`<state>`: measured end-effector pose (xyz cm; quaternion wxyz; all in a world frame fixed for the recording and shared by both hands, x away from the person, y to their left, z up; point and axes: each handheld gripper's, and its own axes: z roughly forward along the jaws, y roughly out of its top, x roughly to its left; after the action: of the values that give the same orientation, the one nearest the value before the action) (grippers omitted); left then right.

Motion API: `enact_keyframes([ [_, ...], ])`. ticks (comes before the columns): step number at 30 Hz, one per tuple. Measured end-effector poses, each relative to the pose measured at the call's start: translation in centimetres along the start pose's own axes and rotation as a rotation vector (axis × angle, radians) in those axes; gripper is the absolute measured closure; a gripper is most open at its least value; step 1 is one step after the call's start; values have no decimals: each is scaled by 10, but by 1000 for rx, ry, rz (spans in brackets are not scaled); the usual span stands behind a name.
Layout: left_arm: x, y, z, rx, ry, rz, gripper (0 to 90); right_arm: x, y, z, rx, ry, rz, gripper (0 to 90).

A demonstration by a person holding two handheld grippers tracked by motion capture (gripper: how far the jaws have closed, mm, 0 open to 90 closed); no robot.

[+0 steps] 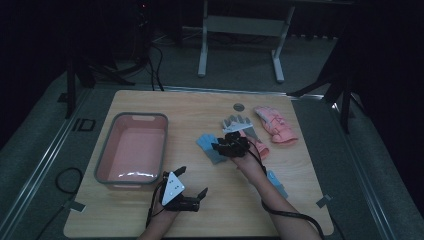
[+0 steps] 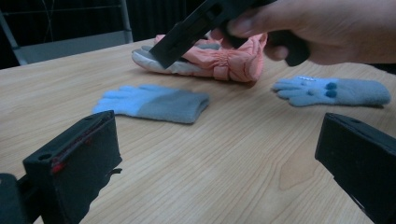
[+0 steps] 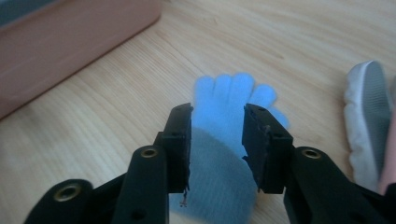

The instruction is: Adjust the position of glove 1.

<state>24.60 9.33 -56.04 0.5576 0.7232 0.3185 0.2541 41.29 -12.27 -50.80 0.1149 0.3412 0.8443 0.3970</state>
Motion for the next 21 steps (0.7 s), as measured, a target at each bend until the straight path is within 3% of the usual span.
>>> enact_keyframes([
  [2, 0, 0, 0, 1, -1, -2, 0, -2, 0, 10, 13, 5, 12, 648],
  [5, 0, 0, 0, 1, -1, -2, 0, -2, -1, 21, 37, -16, -8, 662],
  [7, 0, 0, 0, 0, -1, -2, 0, -2, -1, 21, 37, -16, -8, 662],
  [8, 0, 0, 0, 0, -2, -3, 0, -3, -4, 32, 60, -27, -13, 668],
  [12, 0, 0, 0, 0, -4, -4, 0, -7, -8, 39, 72, -36, -21, 667],
  [16, 0, 0, 0, 0, -4, -4, 0, -11, -15, 45, 79, -40, 2, 666],
  [21, 0, 0, 0, 1, -3, -3, 0, -7, -16, 46, 69, -58, 1, 788],
])
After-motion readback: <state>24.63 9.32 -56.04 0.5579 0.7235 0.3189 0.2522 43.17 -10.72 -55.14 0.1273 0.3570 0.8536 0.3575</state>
